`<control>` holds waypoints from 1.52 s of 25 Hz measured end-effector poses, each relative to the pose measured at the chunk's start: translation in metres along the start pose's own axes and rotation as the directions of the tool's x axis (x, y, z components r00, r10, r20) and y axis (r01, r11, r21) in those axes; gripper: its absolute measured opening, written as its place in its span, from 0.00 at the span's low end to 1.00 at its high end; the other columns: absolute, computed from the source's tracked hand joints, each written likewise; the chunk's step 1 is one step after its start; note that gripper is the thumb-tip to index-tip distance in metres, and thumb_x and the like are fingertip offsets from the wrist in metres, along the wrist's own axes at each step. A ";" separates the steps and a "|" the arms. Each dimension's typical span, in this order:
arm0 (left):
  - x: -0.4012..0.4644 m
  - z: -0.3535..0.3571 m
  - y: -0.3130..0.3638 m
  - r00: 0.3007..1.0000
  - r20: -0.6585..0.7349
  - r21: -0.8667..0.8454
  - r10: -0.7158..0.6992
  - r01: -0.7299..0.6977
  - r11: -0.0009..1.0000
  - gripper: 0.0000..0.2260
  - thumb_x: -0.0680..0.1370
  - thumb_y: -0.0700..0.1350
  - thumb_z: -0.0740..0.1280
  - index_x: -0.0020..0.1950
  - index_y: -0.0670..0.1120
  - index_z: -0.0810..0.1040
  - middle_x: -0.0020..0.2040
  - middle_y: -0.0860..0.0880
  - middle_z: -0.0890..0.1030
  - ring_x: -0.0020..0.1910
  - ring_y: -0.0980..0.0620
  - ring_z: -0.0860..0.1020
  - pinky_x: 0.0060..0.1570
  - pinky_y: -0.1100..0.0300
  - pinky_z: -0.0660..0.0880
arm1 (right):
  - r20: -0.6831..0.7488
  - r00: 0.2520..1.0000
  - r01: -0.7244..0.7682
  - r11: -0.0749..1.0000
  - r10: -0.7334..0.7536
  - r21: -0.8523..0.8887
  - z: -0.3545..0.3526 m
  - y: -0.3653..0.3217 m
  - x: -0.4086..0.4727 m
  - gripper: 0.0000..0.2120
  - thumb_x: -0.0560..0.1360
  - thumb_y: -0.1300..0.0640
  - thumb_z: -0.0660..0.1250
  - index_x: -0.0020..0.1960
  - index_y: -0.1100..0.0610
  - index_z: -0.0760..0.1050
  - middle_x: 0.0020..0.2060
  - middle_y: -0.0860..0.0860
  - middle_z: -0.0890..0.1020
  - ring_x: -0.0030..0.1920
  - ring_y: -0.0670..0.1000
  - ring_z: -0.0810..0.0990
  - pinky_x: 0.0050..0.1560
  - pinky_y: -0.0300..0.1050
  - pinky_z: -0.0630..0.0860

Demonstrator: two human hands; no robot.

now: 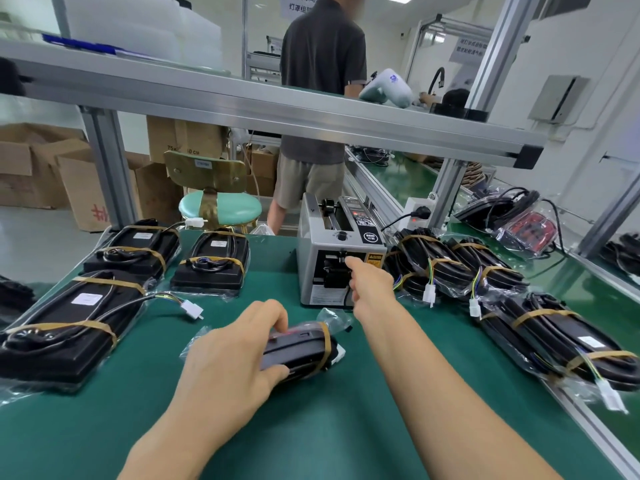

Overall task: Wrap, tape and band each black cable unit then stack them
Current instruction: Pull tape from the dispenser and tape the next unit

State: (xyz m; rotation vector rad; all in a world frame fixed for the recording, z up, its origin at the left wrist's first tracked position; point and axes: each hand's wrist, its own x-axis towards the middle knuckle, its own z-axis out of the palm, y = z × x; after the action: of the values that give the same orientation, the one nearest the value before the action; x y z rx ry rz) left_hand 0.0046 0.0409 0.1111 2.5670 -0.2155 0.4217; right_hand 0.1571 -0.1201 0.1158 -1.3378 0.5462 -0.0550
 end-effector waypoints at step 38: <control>-0.004 0.024 0.018 0.979 -0.143 0.086 -0.147 0.160 0.983 0.18 0.66 0.45 0.77 0.54 0.57 0.81 0.52 0.63 0.78 0.44 0.54 0.79 0.36 0.63 0.65 | 0.334 0.899 0.337 0.935 -0.284 -0.112 -0.037 0.071 -0.089 0.10 0.71 0.61 0.71 0.32 0.53 0.83 0.54 0.45 0.75 0.47 0.28 0.74 0.43 0.27 0.68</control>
State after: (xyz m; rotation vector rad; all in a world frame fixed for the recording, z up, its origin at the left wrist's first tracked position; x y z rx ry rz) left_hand 0.0023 0.0131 0.0986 2.6131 0.0532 0.5579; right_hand 0.0451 -0.1057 0.0758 -1.5545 0.0628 -0.0592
